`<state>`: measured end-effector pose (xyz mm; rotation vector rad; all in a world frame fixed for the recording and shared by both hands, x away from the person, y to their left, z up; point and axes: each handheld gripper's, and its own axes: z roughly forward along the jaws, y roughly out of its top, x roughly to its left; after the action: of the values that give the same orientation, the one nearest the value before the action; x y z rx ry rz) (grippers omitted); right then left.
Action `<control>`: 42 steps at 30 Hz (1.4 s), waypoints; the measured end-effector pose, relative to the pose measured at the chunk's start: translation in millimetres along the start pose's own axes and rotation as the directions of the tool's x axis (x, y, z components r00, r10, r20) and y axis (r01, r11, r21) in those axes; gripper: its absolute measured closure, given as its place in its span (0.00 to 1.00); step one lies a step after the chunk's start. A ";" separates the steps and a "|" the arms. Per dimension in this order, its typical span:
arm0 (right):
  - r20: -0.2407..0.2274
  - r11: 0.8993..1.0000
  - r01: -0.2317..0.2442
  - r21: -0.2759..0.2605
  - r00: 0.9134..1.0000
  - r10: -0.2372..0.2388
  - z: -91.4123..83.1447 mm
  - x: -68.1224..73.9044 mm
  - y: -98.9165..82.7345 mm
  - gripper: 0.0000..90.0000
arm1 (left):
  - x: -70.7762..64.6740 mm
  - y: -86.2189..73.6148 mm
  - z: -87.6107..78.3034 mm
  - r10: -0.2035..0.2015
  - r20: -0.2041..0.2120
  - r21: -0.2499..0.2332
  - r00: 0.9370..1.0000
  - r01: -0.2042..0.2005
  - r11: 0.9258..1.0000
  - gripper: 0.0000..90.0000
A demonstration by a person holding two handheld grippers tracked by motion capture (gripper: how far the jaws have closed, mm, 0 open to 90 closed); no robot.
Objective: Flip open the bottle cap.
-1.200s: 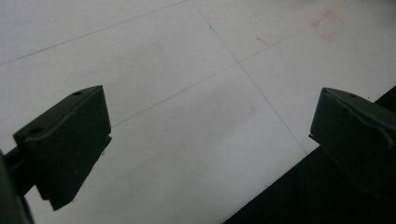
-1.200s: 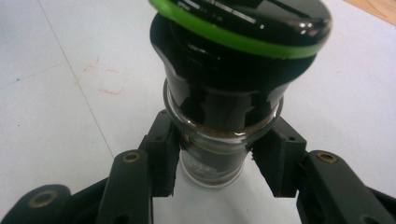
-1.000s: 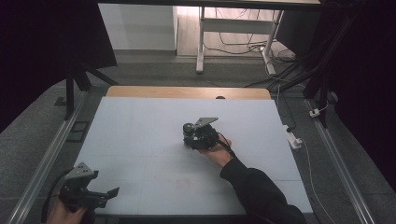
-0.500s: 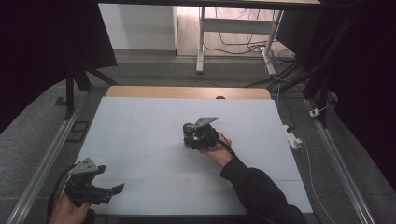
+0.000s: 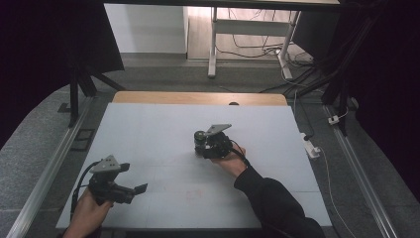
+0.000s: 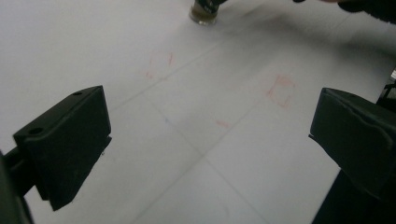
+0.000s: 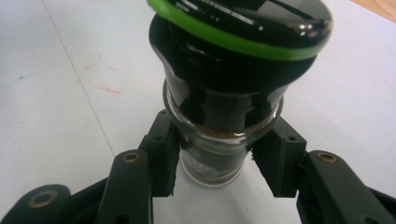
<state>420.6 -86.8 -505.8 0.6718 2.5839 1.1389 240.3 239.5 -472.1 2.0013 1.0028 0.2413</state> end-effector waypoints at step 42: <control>-0.002 1.000 0.004 0.004 1.000 -0.004 0.0 0.0 0.4 0.59 | 19.6 92.5 117.8 0.116 0.106 -0.003 0.988 -0.116 0.993 0.04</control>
<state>420.8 -86.6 -505.4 0.6658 2.5884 1.1346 364.2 153.2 -476.7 2.0552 0.8219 0.1944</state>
